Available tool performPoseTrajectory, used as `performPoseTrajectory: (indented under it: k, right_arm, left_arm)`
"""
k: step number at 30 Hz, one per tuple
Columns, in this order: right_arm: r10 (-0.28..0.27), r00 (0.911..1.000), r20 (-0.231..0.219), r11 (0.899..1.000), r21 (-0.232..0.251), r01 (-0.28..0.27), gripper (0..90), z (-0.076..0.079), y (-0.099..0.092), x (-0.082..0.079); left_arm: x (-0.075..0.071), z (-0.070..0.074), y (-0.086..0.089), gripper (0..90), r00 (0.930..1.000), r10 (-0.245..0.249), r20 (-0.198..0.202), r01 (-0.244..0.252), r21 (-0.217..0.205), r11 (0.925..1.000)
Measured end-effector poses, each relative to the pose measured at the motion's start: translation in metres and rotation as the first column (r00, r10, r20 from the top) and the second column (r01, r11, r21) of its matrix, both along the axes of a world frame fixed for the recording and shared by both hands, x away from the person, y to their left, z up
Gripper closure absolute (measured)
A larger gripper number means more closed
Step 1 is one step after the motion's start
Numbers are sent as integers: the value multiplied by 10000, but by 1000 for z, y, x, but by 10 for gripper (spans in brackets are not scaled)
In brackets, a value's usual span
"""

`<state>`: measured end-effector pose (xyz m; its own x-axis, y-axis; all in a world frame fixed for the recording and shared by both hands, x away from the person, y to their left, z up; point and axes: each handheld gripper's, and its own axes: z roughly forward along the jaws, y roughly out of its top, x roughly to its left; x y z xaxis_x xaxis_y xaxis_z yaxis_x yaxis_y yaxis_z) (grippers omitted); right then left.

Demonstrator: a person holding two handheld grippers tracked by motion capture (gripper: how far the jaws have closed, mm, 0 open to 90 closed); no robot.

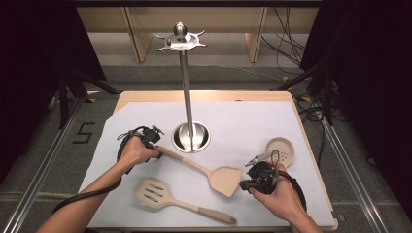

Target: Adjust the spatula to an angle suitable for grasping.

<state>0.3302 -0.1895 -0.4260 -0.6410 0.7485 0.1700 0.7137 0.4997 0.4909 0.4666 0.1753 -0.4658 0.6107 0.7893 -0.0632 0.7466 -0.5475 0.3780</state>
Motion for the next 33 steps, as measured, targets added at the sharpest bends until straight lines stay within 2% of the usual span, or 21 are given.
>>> performPoseTrajectory:
  k: [1,5,7,10,12,13,15,17,18,20,21,23,25,26,27,28,29,30,31,32,33]
  right_arm:
    - [-254,9994,-255,9997,-45,253,870,1,0,-1]
    - [-61,10000,-13,10000,71,62,863,-1,-2,0]
    - [-56,10000,-44,9999,104,57,859,-1,-1,0]
    - [-362,9983,-454,9993,68,366,849,0,0,-2]
    - [-380,9984,-413,9992,97,384,843,0,0,-2]
    - [-330,9989,-341,9994,48,332,839,0,-1,-1]
    - [-352,9988,-330,9993,134,356,829,0,-1,-1]
    - [-341,9987,-383,9992,214,350,821,0,-1,-1]
    - [-377,9983,-452,9991,193,386,817,0,0,-1]
    - [-272,9988,-400,9994,219,281,814,-1,1,0]
    - [-120,9994,-310,9997,200,127,811,-1,1,0]
    - [-19,9998,-179,9998,208,23,809,-2,2,1]
    - [-180,9989,-428,9996,191,189,806,-1,3,-1]
    - [-256,9983,-529,9996,106,262,803,-1,3,-2]
    - [-272,9983,-517,9996,102,277,803,-1,2,-2]
    - [-252,9986,-463,9995,155,260,802,-1,2,-1]
    - [-279,9983,-520,9995,105,285,801,-1,1,-1]
    - [-271,9983,-525,9994,202,282,799,-3,0,0]
    - [-320,9979,-563,9993,167,330,797,-3,0,0]
    - [-264,9980,-572,9994,197,275,795,-4,0,1]
    - [-250,9981,-556,9995,163,259,795,-4,-1,2]
  left_arm:
    - [2,0,-3,892,9998,213,-60,-213,14,9998]
    - [14,0,-7,892,9996,276,51,-277,52,9996]
    - [16,-1,-11,891,9973,737,4,-737,-192,9971]
    - [19,-1,-14,889,9957,931,24,-930,-267,9953]
    - [20,0,-14,860,9959,904,27,-902,-429,9950]
    - [17,2,-14,836,9911,1311,-234,-1328,-1013,9860]
    - [13,12,-13,730,9844,1738,-283,-1761,-1453,9736]
    - [8,19,-17,599,9649,2612,-250,-2610,-1958,9453]
    - [7,22,-18,541,9602,2764,-407,-2785,-2147,9361]
    - [6,25,-21,484,9563,2864,-593,-2923,-2302,9282]
    - [6,25,-25,468,9495,3059,-694,-3136,-2253,9224]
    - [7,24,-25,445,9512,2979,-802,-3084,-2169,9262]
    - [13,19,-31,420,9328,3429,-1112,-3597,-2265,9051]
    - [16,17,-32,394,9269,3510,-1332,-3724,-2090,9042]
    - [17,16,-31,383,9287,3421,-1432,-3653,-1931,9106]
    - [18,14,-33,380,9202,3668,-1367,-3881,-1962,9005]
    - [19,13,-32,377,9219,3646,-1311,-3838,-1808,9055]
    - [20,12,-33,369,9142,3830,-1324,-4020,-1758,8986]
    - [21,12,-32,364,9156,3778,-1378,-3974,-1661,9025]
    - [21,10,-34,360,9033,4080,-1327,-4267,-1806,8862]
    - [22,9,-34,354,8994,4174,-1298,-4350,-1707,8841]
